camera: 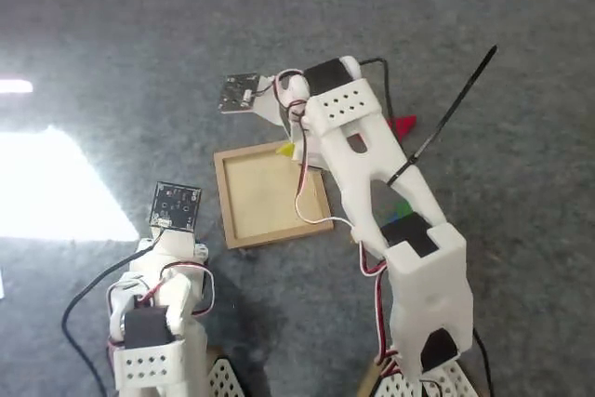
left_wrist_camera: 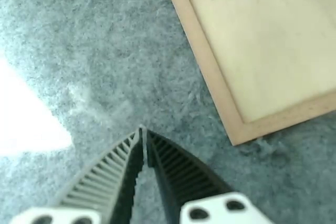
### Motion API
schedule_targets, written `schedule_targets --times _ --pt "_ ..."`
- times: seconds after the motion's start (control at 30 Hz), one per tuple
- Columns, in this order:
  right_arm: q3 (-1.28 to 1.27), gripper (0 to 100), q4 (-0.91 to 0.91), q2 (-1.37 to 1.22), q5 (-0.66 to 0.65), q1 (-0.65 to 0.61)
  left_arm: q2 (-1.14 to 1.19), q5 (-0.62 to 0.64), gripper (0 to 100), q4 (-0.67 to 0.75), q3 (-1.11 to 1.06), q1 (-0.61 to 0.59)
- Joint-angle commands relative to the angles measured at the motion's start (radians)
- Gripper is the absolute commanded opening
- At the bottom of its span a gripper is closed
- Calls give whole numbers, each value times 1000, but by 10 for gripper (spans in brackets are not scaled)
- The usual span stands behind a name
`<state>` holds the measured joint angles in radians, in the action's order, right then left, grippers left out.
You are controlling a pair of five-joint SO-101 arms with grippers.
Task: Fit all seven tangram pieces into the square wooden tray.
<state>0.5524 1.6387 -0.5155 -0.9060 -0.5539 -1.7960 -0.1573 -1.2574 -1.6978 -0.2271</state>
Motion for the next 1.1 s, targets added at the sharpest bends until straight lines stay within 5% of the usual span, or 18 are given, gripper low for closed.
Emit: schedule_targets --times 0.0,0.27,0.47,0.7,0.83,0.93,1.07 --pt "117 268 77 18 57 -50 -20 -5 13 -5 15 5" --pt "143 267 84 16 350 -183 -20 -5 13 -5 15 5" --pt "141 267 44 15 732 -177 -20 -5 13 -5 15 5" --pt "143 267 -47 -56 967 -180 -20 -5 13 -5 15 5" --pt "218 268 4 -51 916 -105 -20 -5 13 -5 15 5" --pt "325 268 163 30 802 67 -20 -5 13 -5 15 5" --pt "193 268 142 107 720 170 -20 -5 13 -5 15 5"
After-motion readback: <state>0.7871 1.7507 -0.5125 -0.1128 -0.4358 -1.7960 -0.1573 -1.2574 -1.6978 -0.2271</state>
